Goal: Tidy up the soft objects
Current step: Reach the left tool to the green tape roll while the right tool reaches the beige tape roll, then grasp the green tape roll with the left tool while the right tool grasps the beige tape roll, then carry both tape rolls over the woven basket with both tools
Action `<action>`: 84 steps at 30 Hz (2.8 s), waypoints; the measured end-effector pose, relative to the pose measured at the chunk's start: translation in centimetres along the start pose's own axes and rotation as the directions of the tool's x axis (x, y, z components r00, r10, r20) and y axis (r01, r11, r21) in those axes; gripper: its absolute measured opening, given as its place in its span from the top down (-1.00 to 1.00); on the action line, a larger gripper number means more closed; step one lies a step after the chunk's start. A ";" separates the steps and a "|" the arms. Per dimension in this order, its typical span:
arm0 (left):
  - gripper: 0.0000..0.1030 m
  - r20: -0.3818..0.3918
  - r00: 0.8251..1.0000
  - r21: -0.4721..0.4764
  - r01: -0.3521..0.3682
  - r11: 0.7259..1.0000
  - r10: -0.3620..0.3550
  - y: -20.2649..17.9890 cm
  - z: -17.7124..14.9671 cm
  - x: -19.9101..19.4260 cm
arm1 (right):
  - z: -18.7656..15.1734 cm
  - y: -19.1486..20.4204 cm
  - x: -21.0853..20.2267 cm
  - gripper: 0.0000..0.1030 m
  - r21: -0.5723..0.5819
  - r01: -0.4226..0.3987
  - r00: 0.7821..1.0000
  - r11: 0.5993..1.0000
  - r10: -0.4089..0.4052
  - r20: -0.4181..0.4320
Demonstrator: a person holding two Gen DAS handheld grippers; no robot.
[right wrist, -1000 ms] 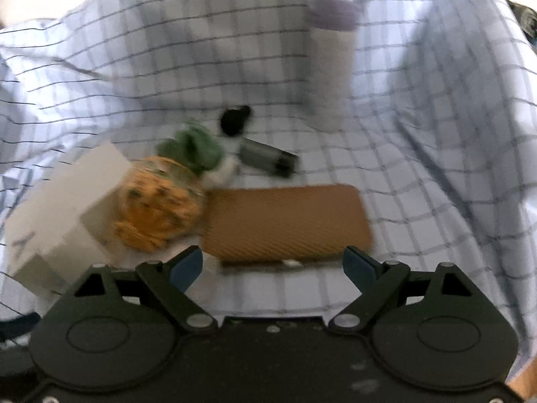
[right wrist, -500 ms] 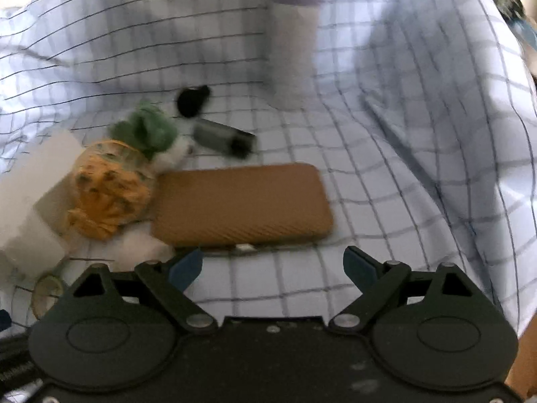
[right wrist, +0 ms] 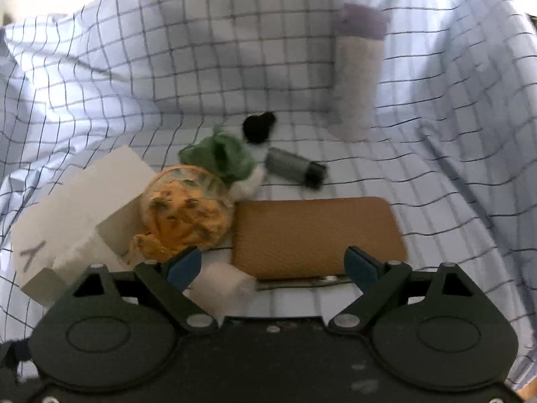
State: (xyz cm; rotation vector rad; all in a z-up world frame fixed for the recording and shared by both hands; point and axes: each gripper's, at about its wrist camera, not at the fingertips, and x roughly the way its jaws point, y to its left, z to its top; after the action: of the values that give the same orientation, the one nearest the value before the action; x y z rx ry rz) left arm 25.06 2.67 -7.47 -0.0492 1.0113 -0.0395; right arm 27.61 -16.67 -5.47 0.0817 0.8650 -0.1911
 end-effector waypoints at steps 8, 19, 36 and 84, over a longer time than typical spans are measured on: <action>-0.73 0.000 1.000 0.004 0.004 1.000 -0.004 0.1 0.1 0.0 | -1.0 -2.3 0.1 -0.78 0.043 0.091 0.994 0.995 -0.087 -0.069; -0.73 0.009 1.000 0.010 0.016 1.000 -0.016 -0.6 0.8 0.6 | -2.7 -5.6 -2.7 -0.80 0.072 0.044 0.999 0.996 -0.044 0.001; 0.07 0.016 0.999 0.046 0.039 0.998 -0.040 -1.0 1.1 0.9 | -3.6 -3.0 -0.9 -0.68 -0.060 -0.010 1.000 0.998 0.009 -0.001; 0.08 0.112 0.990 0.083 0.076 0.994 -0.086 -3.3 -4.1 -9.1 | -6.6 -6.8 -10.6 0.07 -0.025 -0.086 0.995 0.996 0.087 0.055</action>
State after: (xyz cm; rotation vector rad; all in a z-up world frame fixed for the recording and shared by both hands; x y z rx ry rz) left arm 16.72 -0.24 -1.73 -0.0203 0.8906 -0.1492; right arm 14.67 -20.90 -1.63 0.0919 0.8059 -0.1017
